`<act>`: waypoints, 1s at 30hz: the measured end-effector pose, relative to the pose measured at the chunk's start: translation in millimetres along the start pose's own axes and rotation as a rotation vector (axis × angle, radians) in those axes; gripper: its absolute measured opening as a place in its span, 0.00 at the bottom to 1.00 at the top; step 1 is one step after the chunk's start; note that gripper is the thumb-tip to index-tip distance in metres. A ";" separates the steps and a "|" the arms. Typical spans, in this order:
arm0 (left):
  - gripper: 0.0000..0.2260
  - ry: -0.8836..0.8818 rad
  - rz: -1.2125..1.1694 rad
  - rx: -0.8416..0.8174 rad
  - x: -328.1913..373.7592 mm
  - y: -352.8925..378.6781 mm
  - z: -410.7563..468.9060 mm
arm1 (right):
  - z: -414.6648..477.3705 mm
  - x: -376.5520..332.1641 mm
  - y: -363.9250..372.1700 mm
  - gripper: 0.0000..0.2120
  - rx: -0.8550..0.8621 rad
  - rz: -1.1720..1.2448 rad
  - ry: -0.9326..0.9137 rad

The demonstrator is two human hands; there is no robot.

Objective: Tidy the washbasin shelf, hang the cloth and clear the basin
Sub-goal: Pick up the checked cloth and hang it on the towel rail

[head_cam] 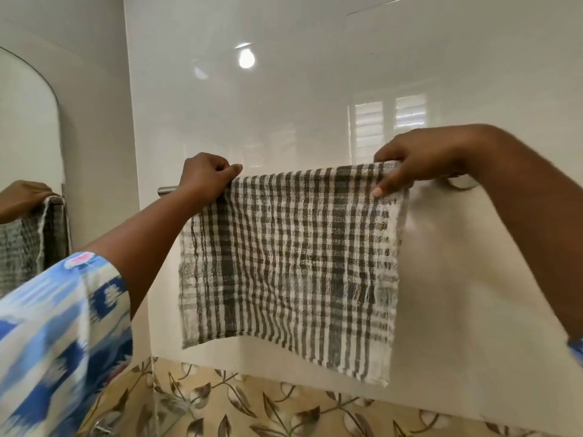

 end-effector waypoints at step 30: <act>0.20 0.056 0.026 0.164 -3.7 -7.3 -37.7 | 4.8 -47.4 -4.8 0.26 0.706 -0.532 -0.014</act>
Point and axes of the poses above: each hand's wrist, its own z-axis towards the middle knuckle, its own y-axis out of the palm, x = y × z, the point moved 10 cm from there along z, towards the middle knuckle, and after that the axes turned 14 degrees about -y, right-handed, at the moved point
